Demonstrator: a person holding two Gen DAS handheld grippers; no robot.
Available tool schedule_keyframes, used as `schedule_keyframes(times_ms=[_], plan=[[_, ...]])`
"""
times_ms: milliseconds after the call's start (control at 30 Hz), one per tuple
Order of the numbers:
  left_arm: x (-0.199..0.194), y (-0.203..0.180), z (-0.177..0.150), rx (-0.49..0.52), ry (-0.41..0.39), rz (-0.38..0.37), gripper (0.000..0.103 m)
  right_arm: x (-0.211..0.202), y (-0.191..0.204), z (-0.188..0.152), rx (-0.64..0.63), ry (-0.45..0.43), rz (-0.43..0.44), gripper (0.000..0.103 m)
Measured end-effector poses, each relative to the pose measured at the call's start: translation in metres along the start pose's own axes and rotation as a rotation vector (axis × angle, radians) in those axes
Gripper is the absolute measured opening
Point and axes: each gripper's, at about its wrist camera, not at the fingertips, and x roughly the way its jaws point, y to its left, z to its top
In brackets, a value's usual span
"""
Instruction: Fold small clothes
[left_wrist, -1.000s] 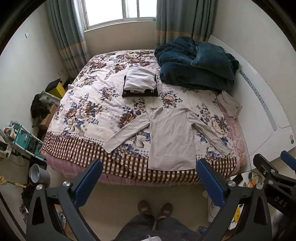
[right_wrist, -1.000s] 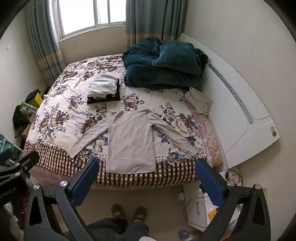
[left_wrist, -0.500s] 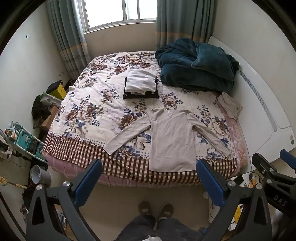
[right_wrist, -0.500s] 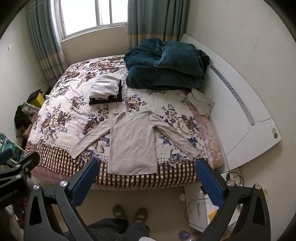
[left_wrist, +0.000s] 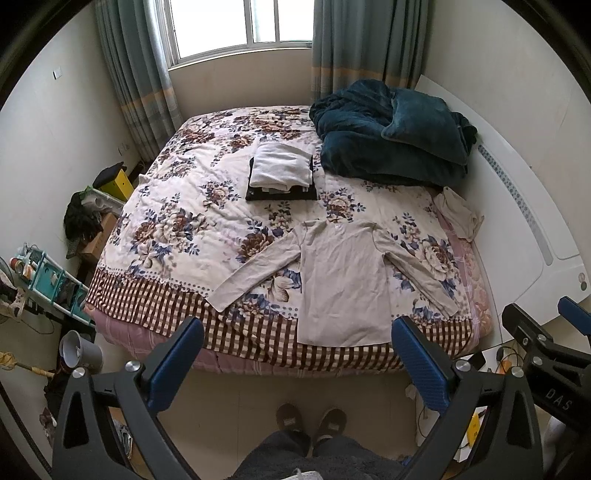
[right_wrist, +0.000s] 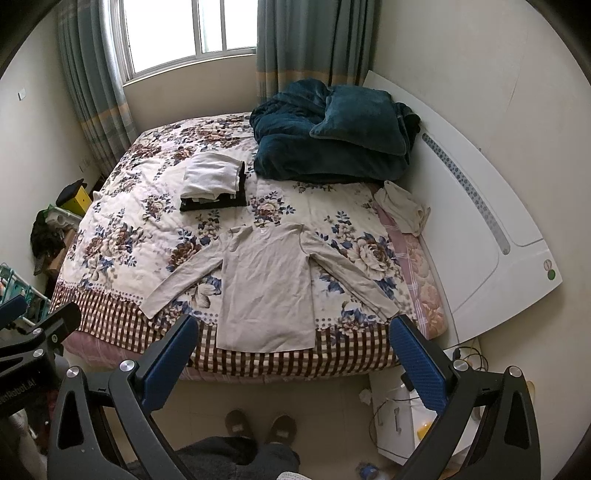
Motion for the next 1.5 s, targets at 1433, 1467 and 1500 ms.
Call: schedule_keyframes(times_ms=[1433,1467,1500], plan=[[-0.008,-0.01,0.015,0.003,-0.022,-0.002,0.103,-0.007,0.003,0.005,-0.001,-0.006,0.007,0.103],[-0.008,-0.009,0.015,0.002,-0.022,-0.003,0.103,-0.006,0.003,0.004,0.0,-0.006,0.009,0.103],[-0.008,-0.01,0.017,0.002,-0.022,-0.006,0.103,-0.006,0.003,0.003,0.0,-0.006,0.008,0.103]])
